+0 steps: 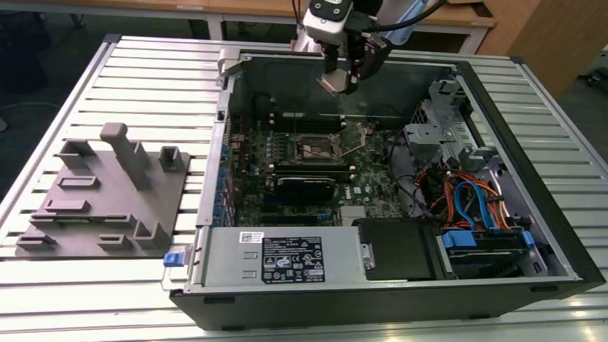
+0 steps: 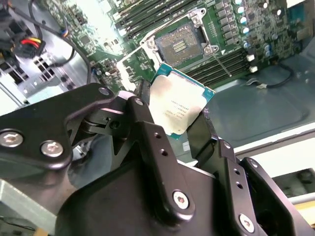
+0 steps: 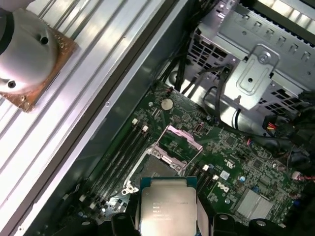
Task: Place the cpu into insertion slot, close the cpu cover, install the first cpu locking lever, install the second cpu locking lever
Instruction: 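Place the cpu into insertion slot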
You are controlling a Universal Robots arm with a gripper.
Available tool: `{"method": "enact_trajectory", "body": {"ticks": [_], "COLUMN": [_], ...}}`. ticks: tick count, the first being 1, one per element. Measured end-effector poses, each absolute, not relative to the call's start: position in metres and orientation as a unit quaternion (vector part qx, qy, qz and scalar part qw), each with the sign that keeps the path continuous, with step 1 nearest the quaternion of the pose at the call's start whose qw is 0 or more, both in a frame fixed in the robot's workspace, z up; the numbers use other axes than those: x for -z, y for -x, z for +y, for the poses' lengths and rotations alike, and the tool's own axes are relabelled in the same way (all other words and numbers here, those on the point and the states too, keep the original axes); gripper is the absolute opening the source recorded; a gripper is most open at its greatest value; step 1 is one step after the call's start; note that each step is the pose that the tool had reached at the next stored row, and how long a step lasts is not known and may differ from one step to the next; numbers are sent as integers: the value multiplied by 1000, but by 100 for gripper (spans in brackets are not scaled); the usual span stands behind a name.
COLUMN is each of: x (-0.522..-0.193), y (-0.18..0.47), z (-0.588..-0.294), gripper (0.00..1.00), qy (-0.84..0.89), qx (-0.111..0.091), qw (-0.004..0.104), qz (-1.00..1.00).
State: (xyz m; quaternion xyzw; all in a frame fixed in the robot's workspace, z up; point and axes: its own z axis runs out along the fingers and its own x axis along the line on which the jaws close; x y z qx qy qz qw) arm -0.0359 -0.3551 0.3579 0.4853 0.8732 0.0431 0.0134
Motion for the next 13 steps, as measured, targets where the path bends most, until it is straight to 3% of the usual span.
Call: {"method": "enact_trajectory", "body": {"ticks": [13], "x": [-357], "y": [36], "z": [-355], "gripper": [54], "qy": [-531], "qx": [-42], "qw": [16], "qz": [846]}}
